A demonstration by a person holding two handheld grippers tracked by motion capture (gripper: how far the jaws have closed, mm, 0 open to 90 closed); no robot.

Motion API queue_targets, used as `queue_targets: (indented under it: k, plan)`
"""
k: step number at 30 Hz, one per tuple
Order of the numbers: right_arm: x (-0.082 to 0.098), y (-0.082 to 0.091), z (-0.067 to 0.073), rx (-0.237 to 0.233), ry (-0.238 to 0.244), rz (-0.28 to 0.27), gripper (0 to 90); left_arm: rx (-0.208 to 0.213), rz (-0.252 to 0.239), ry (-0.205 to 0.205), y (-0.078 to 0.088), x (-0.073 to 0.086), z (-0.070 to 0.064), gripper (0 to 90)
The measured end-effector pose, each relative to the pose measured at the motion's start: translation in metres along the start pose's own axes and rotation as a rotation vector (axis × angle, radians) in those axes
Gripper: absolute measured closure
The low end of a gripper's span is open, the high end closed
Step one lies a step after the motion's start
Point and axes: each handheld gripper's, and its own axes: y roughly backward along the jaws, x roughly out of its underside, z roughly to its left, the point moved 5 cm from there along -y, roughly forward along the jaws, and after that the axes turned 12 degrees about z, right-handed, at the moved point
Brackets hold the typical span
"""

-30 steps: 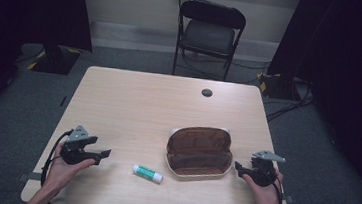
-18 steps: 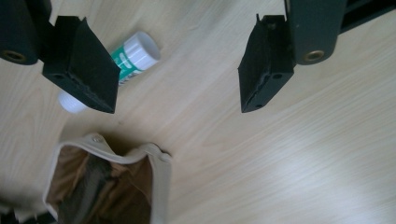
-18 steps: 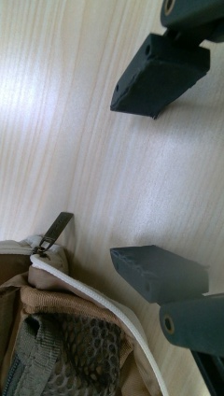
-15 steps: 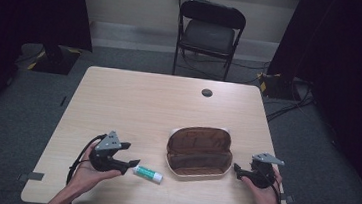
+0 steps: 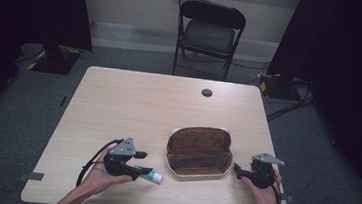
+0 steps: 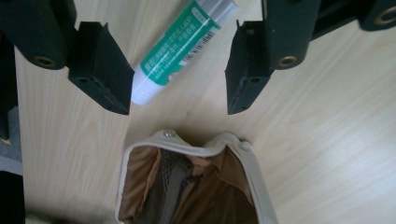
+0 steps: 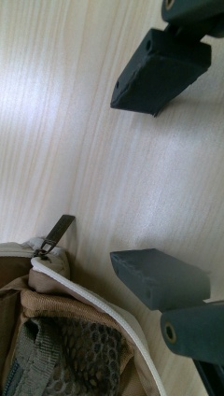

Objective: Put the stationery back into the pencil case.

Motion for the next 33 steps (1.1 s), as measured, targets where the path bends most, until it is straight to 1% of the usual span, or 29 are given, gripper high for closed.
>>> queue_targets:
  k: [1, 2, 3, 4, 5, 6, 7, 8, 9, 10, 12, 13, 14, 15, 16, 17, 18, 20, 22, 23, 25, 26, 27, 28, 29, 30, 31, 32, 33]
  plan:
    - [0.000, 0.000, 0.000, 0.000, 0.002, 0.000, 21.3, 0.010, 0.011, -0.001, -0.003, 0.002, -0.001, 43.1]
    - [0.000, 0.000, 0.000, -0.001, 0.002, 0.001, 21.3, 0.008, 0.018, -0.004, -0.005, 0.003, -0.001, 43.8]
    - [0.000, 0.000, 0.000, -0.003, 0.004, 0.001, 21.2, 0.015, 0.026, -0.010, -0.007, 0.003, -0.001, 44.2]
    - [0.000, 0.000, 0.000, -0.005, 0.005, 0.001, 21.2, 0.015, 0.026, -0.010, -0.007, 0.003, -0.001, 44.8]
    - [0.000, 0.000, 0.000, -0.006, 0.004, 0.001, 21.2, 0.023, 0.041, -0.025, -0.010, 0.004, -0.001, 44.9]
    - [0.000, 0.000, 0.000, -0.006, 0.004, 0.001, 21.3, 0.028, 0.048, -0.027, -0.012, 0.004, -0.001, 45.1]
    - [0.000, 0.000, 0.000, -0.006, 0.004, 0.001, 21.3, 0.016, 0.052, -0.037, -0.014, 0.004, -0.002, 45.1]
    - [0.000, 0.000, 0.000, -0.006, 0.004, 0.001, 21.2, 0.016, 0.052, -0.037, -0.014, 0.004, -0.002, 45.1]
    - [0.000, 0.000, 0.000, -0.006, 0.005, 0.001, 21.2, 0.030, 0.053, -0.039, -0.016, 0.004, -0.003, 45.3]
    - [0.000, 0.000, 0.000, -0.006, 0.005, 0.001, 21.2, 0.026, 0.065, -0.051, -0.017, 0.004, -0.004, 45.7]
    - [0.000, 0.000, 0.000, -0.006, 0.005, 0.001, 21.3, 0.041, 0.070, -0.047, -0.021, 0.005, -0.006, 46.9]
    - [0.000, 0.000, 0.000, -0.006, 0.005, 0.001, 21.3, 0.042, 0.082, -0.056, -0.021, 0.005, -0.006, 47.7]
    - [0.000, 0.000, 0.000, -0.007, 0.005, 0.001, 21.3, 0.042, 0.082, -0.056, -0.021, 0.005, -0.006, 48.7]
    - [0.000, 0.000, 0.000, -0.008, 0.007, 0.002, 21.3, 0.025, 0.094, -0.051, -0.021, 0.006, -0.006, 50.1]
    - [0.000, 0.000, 0.000, -0.009, 0.006, 0.001, 21.3, 0.028, 0.099, -0.049, -0.020, 0.006, -0.005, 51.6]
    - [0.000, 0.000, 0.000, -0.009, 0.006, 0.001, 21.3, 0.034, 0.091, -0.036, -0.020, 0.007, -0.005, 54.4]
    - [0.000, 0.000, 0.000, -0.009, 0.006, 0.001, 21.3, 0.037, 0.092, -0.032, -0.019, 0.008, -0.004, 55.7]
    - [0.000, 0.000, 0.000, -0.010, 0.007, 0.001, 21.3, 0.039, 0.110, -0.038, -0.019, 0.010, -0.001, 56.5]
    - [-0.001, 0.000, 0.000, -0.011, 0.010, 0.001, 21.2, 0.050, 0.107, -0.035, -0.019, 0.011, -0.001, 57.9]
    - [-0.001, 0.000, 0.000, -0.012, 0.010, 0.001, 21.2, 0.050, 0.110, -0.039, -0.019, 0.011, -0.002, 58.3]
    - [-0.001, 0.000, 0.000, -0.012, 0.010, 0.001, 21.2, 0.045, 0.115, -0.071, -0.018, 0.011, -0.003, 59.9]
    - [-0.001, 0.000, 0.000, -0.012, 0.010, 0.001, 21.2, 0.045, 0.115, -0.071, -0.018, 0.011, -0.003, 59.9]
    - [-0.001, 0.000, 0.000, -0.014, 0.011, 0.001, 21.0, 0.058, 0.130, -0.066, -0.018, 0.013, -0.004, 59.8]
    - [-0.001, -0.001, 0.000, -0.015, 0.013, 0.001, 21.0, 0.064, 0.130, -0.062, -0.019, 0.015, -0.004, 59.6]
    - [-0.001, -0.001, 0.000, -0.016, 0.012, 0.001, 21.0, 0.061, 0.147, -0.068, -0.019, 0.017, -0.004, 59.7]
    - [-0.001, -0.001, 0.001, -0.016, 0.013, 0.001, 21.0, 0.058, 0.152, -0.065, -0.020, 0.018, -0.004, 60.2]
    - [-0.001, -0.001, 0.001, -0.016, 0.014, 0.002, 21.0, 0.056, 0.165, -0.075, -0.019, 0.021, -0.003, 60.5]
    - [-0.001, -0.001, 0.001, -0.016, 0.014, 0.002, 21.0, 0.056, 0.165, -0.075, -0.019, 0.021, -0.003, 61.1]
    - [-0.001, -0.001, 0.001, -0.017, 0.015, 0.001, 21.0, 0.058, 0.166, -0.070, -0.019, 0.025, -0.003, 61.8]
